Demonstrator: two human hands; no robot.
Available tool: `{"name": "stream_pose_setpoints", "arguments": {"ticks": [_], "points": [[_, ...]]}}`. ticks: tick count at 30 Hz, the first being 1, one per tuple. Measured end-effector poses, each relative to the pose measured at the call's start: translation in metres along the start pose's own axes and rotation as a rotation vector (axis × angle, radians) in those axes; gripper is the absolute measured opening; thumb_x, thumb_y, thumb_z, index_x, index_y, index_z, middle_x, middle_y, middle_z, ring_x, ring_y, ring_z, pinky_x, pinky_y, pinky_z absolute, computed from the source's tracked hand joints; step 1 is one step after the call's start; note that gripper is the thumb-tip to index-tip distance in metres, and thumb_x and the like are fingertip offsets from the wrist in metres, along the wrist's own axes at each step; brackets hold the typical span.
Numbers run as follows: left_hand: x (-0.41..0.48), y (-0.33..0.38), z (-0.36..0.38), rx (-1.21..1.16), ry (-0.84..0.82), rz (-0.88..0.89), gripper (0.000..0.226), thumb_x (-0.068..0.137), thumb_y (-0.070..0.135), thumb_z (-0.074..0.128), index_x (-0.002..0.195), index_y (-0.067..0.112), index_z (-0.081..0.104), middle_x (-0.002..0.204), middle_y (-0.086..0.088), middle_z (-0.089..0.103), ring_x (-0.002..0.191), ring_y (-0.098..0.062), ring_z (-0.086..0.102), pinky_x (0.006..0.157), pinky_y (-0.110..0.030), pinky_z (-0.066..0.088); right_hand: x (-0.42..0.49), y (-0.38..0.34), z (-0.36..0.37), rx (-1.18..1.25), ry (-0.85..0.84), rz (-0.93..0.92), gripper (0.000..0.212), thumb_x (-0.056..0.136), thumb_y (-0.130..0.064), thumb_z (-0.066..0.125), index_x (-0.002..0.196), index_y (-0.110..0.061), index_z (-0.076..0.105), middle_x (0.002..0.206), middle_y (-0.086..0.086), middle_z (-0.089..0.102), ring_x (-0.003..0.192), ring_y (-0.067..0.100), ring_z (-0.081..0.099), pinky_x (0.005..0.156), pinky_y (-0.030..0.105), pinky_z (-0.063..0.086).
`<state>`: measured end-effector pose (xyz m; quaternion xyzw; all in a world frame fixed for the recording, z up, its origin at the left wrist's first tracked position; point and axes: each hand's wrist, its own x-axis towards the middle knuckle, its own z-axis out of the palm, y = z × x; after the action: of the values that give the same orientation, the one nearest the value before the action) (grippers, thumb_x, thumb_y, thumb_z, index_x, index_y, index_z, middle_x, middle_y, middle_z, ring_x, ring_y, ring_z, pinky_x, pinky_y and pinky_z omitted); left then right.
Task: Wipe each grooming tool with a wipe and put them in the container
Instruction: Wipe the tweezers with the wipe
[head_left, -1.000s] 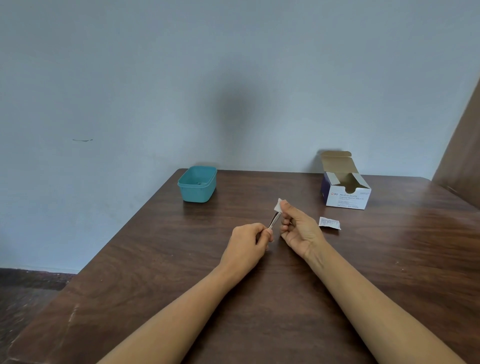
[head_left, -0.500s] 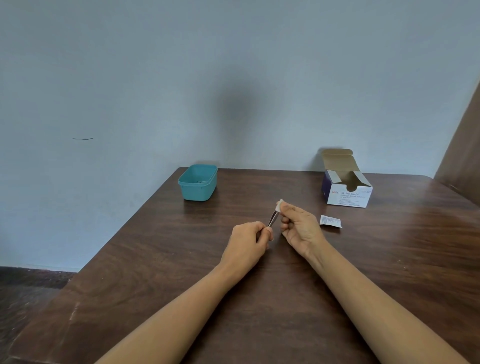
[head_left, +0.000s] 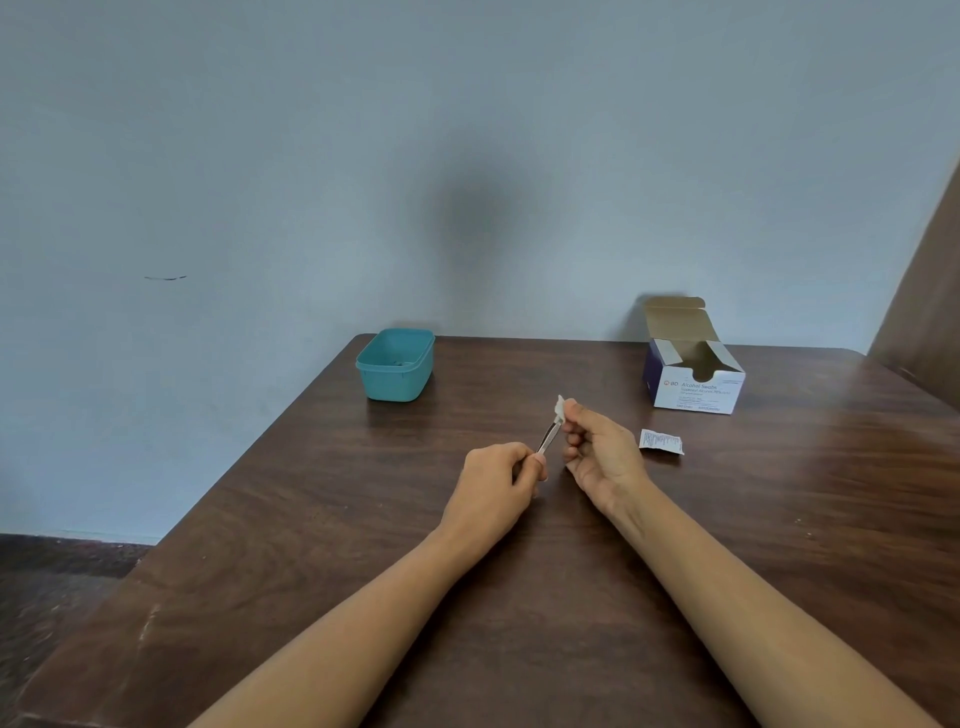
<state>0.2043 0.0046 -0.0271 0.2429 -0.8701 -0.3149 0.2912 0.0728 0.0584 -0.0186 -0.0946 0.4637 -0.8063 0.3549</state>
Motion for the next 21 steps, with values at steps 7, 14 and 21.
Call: {"name": "stream_pose_setpoints", "arguments": {"ticks": [7,14,21], "points": [[-0.0003,0.0003,-0.0003,-0.005,0.008,0.001,0.025,0.098,0.026,0.051,0.082,0.019,0.069,0.063,0.009,0.064,0.062,0.005,0.058,0.062,-0.005,0.041,-0.0036,0.0003,-0.0011,0.012,-0.068,-0.003,0.011,0.089,0.000,0.058,0.084,-0.004,0.068,0.065,0.000,0.063,0.059,0.007,0.041,0.047,0.015,0.036],[-0.0002,-0.0009,-0.0001,-0.016,0.003,-0.017,0.026,0.097,0.026,0.050,0.081,0.018,0.069,0.063,0.007,0.064,0.060,0.009,0.058,0.061,-0.006,0.041,-0.0020,-0.0027,-0.0029,0.031,-0.094,0.061,0.010,0.084,0.004,0.062,0.090,-0.002,0.067,0.069,0.003,0.067,0.055,0.005,0.043,0.045,0.014,0.036],[-0.0004,-0.0004,-0.0002,-0.015,0.004,-0.005,0.025,0.097,0.027,0.051,0.080,0.020,0.068,0.062,0.010,0.063,0.060,0.006,0.058,0.061,-0.007,0.042,-0.0039,-0.0020,-0.0026,-0.018,-0.073,0.039,0.003,0.083,-0.006,0.068,0.085,-0.004,0.067,0.058,0.000,0.058,0.056,0.006,0.042,0.049,0.016,0.036]]}}
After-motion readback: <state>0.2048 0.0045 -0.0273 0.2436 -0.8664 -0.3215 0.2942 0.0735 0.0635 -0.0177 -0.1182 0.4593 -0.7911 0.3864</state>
